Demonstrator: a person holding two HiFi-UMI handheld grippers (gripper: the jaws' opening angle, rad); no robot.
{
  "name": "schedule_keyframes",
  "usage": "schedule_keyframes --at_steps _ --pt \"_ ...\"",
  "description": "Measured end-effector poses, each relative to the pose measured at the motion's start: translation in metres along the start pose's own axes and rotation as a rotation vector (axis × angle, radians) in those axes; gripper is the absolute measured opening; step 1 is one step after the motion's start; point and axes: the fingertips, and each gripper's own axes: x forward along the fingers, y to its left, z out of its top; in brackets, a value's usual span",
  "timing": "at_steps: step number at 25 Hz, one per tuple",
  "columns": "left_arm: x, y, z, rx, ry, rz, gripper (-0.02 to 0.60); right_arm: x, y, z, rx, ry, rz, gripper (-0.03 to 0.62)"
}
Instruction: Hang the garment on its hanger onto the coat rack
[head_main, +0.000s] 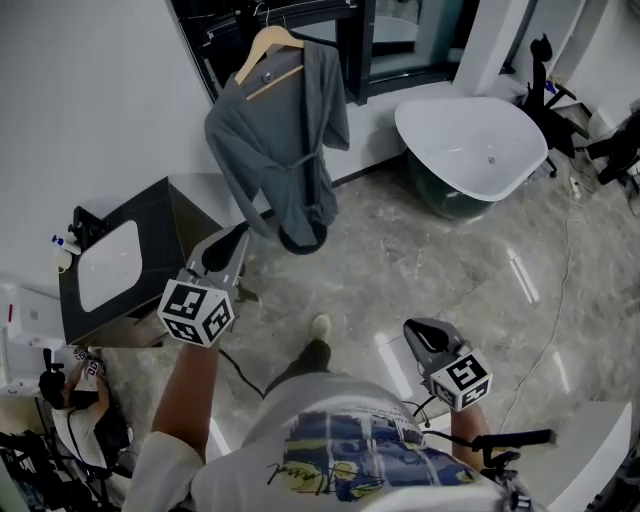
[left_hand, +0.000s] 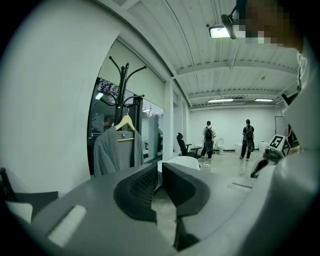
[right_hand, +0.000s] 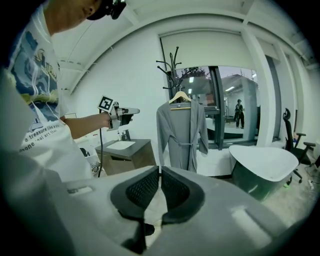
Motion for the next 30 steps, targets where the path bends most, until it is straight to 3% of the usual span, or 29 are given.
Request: schedule_keyframes --at_steps 3,13,23,30 --pt "-0.014 -0.043 -0.009 0.002 0.017 -0.072 0.002 -0.012 0.008 -0.008 0.005 -0.005 -0.001 0.003" --pt "-0.058 -0.184 -0.057 0.000 0.092 -0.364 0.002 -0.046 0.042 -0.010 -0.031 -0.056 0.020 0.003" --pt "-0.084 -0.252 -0.081 0.010 0.145 -0.512 0.002 -0.067 0.063 -0.019 -0.051 -0.030 0.012 0.003" --pt "-0.094 -0.270 -0.089 0.001 0.161 -0.555 0.002 -0.068 0.075 -0.016 -0.076 -0.027 0.029 0.002"
